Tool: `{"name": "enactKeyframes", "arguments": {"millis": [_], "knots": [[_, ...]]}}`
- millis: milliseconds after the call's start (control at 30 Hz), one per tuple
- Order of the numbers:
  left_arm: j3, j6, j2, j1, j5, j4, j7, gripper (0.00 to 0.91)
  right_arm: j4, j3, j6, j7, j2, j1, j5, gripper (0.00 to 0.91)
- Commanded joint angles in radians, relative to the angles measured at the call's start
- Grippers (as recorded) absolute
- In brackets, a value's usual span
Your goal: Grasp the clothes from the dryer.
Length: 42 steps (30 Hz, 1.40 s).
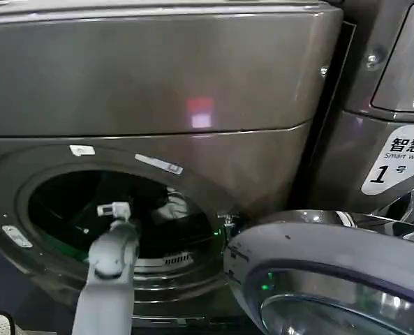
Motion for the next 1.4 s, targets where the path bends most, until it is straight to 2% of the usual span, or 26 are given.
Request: {"name": "enactKeyframes", "arguments": {"millis": [33, 200, 333, 400, 533, 633, 733, 800, 867, 1000, 1033, 1100, 1400], "knots": [[0.011, -0.133, 0.004, -0.226, 0.428, 0.384, 0.199, 0.907, -0.002, -0.004, 0.001, 0.0, 0.002, -0.001, 0.001, 0.907], [0.021, -0.208, 0.008, -0.265, 0.761, 0.425, 0.365, 0.907, -0.001, -0.004, 0.003, 0.0, 0.003, -0.007, 0.002, 0.907], [0.015, -0.326, 0.018, -0.282, 1.127, 0.414, 0.543, 0.907, -0.003, 0.002, 0.003, 0.0, 0.005, -0.015, 0.005, 0.907], [0.013, -0.378, 0.023, -0.29, 1.186, 0.418, 0.566, 0.907, -0.009, 0.004, 0.006, 0.0, 0.005, -0.02, 0.006, 0.907], [0.004, -0.474, 0.034, -0.299, 1.236, 0.388, 0.719, 0.907, -0.009, 0.01, 0.006, 0.0, 0.002, -0.026, 0.008, 0.907], [0.005, -0.478, 0.04, -0.306, 1.229, 0.397, 0.724, 0.907, -0.003, 0.007, 0.005, -0.001, 0.004, -0.021, 0.008, 0.907], [0.014, -0.507, 0.056, -0.297, 1.043, 0.414, 0.702, 0.907, -0.004, -0.002, 0.006, -0.001, 0.005, -0.015, 0.006, 0.907], [0.026, -0.444, 0.061, -0.307, 1.11, 0.386, 0.78, 0.907, -0.003, -0.004, 0.006, -0.002, 0.005, -0.013, 0.006, 0.907], [0.025, -0.423, 0.062, -0.323, 1.147, 0.383, 0.858, 0.907, -0.005, -0.004, 0.006, -0.003, 0.005, -0.013, 0.005, 0.907], [0.018, -0.499, 0.066, -0.356, 1.179, 0.404, 0.942, 0.907, -0.011, -0.004, 0.008, -0.003, 0.005, -0.012, 0.003, 0.907], [0.013, -0.55, 0.066, -0.367, 1.185, 0.417, 1.012, 0.907, -0.009, -0.005, 0.008, -0.004, 0.005, -0.01, 0.003, 0.907], [0.012, -0.529, 0.063, -0.371, 1.183, 0.418, 1.08, 0.907, -0.008, -0.008, 0.008, -0.007, 0.004, -0.006, 0.002, 0.907], [0.012, -0.619, 0.075, -0.369, 1.148, 0.441, 1.166, 0.907, -0.006, -0.021, 0.012, -0.008, 0.009, 0.001, -0.002, 0.907]]}}
